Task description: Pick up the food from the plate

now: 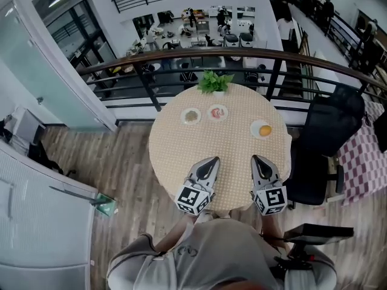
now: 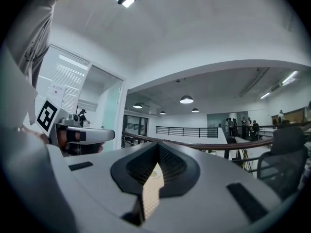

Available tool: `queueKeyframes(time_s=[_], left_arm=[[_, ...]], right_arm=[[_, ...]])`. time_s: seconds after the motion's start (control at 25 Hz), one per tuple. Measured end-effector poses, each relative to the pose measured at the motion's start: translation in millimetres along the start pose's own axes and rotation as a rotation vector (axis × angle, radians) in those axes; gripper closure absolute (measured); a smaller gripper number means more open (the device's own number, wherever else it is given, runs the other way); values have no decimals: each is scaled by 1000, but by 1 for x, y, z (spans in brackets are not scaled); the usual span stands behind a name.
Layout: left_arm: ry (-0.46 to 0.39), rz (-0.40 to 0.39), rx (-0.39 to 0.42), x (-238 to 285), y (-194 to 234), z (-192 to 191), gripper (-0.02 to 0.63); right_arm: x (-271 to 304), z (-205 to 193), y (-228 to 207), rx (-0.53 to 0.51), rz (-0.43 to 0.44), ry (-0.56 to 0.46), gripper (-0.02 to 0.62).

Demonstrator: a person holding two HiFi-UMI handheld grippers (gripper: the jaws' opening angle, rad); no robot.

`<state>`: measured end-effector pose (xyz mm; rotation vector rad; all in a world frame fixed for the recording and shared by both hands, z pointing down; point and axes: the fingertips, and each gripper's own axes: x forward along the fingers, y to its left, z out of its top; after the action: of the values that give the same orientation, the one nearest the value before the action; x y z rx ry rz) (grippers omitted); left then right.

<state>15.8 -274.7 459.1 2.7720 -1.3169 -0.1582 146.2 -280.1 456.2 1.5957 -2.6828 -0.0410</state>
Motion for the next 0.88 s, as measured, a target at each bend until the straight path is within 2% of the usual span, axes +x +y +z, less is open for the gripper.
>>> queueKeyframes(time_s=[0.28, 0.44, 0.64, 0.72, 0.76, 0.8, 0.84, 0.88], left_arm=[[22, 15, -42, -5, 2, -18, 595], [44, 21, -43, -20, 10, -22, 595], [27, 77, -36, -49, 34, -19, 595], [18, 110, -44, -58, 40, -17, 595], [15, 125, -46, -62, 42, -15, 595], [12, 139, -47, -66, 44, -13, 595], [8, 153, -47, -70, 46, -11, 595], [4, 165, -46, -74, 47, -9, 595]], right_arm=[[-1, -11, -3, 1, -11, 20, 581], [2, -6, 12, -10, -8, 2, 581], [17, -3, 37, -39, 22, -7, 580], [23, -2, 36, -56, 7, 9, 578], [27, -5, 32, -61, -18, 38, 441], [33, -10, 28, -62, -46, 79, 266], [38, -16, 24, -63, -67, 119, 229], [42, -20, 22, -64, -77, 146, 218]])
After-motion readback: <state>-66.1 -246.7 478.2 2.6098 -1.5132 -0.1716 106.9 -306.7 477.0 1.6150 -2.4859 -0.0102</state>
